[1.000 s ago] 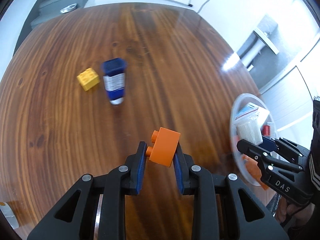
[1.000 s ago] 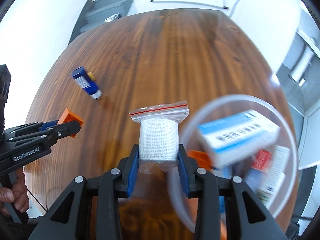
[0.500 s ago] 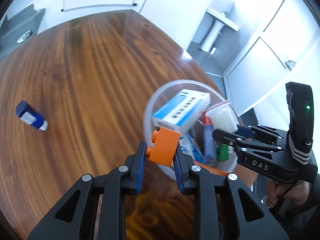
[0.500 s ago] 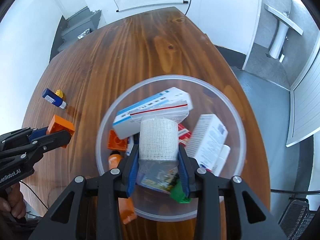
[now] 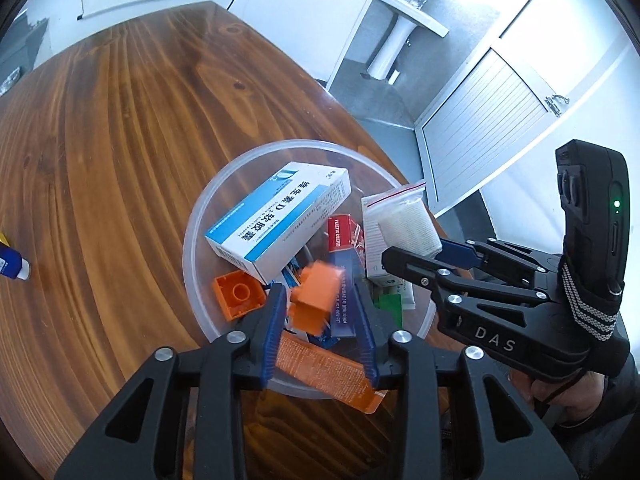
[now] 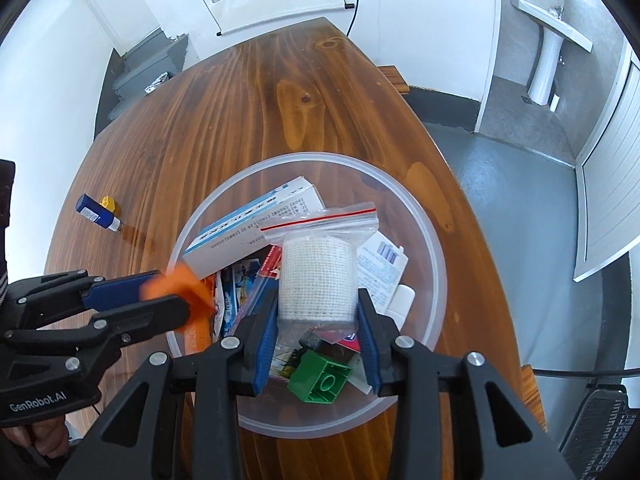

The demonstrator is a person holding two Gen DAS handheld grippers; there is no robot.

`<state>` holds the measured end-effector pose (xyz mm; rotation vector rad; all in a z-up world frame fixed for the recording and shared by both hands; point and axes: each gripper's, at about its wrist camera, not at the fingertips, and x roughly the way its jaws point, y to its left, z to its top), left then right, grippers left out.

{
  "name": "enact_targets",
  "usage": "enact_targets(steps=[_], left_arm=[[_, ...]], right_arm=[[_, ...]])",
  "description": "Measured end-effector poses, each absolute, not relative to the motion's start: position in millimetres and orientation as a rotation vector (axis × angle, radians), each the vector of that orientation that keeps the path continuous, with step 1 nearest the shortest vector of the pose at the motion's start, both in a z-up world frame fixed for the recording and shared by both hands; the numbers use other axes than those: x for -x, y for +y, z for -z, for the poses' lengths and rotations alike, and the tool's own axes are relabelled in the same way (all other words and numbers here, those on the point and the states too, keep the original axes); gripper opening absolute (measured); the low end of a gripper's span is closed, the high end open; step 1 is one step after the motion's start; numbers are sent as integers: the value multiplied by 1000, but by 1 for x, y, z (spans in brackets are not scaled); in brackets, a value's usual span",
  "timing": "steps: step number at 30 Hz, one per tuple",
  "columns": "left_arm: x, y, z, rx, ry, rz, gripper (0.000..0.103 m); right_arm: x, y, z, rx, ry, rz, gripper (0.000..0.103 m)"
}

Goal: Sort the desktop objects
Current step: 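Carry the orange brick and bandage roll over the clear bowl with both tools, then open the left tool to drop the orange brick while the right tool drops the bandage roll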

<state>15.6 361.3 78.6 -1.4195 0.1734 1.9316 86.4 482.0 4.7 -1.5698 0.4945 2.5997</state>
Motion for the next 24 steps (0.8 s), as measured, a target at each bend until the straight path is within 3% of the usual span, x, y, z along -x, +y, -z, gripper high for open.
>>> enact_targets(steps=[24], left_arm=[[0,299,-77,1476,32,-2068,39]], right_arm=[[-44,488,-1,1464,424,-2566,41]])
